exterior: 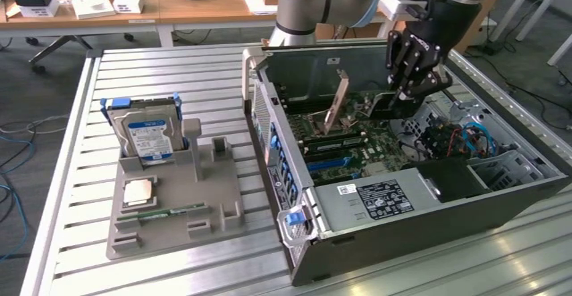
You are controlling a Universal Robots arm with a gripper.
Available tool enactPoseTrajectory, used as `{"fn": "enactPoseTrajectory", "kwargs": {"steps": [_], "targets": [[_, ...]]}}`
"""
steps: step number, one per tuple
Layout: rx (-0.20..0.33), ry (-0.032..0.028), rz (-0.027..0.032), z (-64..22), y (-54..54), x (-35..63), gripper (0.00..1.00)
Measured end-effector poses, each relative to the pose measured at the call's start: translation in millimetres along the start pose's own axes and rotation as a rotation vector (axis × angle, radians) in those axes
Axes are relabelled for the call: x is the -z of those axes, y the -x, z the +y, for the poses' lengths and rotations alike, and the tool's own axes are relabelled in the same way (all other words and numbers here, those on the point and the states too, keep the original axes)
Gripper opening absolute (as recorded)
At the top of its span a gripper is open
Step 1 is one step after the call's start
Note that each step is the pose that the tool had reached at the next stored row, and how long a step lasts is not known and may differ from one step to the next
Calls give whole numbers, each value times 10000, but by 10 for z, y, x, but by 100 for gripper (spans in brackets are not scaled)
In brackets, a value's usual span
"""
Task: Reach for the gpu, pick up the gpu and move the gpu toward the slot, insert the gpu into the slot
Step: 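Insert the gpu into the slot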
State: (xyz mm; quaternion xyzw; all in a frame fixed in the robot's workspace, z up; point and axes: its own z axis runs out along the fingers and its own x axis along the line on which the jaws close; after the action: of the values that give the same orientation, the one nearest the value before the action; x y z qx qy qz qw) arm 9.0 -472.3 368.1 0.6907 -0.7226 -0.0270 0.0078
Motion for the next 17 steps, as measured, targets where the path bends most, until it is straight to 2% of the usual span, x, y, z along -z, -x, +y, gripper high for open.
{"fn": "enactPoseTrajectory", "kwargs": {"steps": [3,5,17], "targets": [[5,4,-92,10,-2,-41,26],[6,5,-126,17,-3,-77,26],[9,7,-173,50,-11,-297,26]]}}
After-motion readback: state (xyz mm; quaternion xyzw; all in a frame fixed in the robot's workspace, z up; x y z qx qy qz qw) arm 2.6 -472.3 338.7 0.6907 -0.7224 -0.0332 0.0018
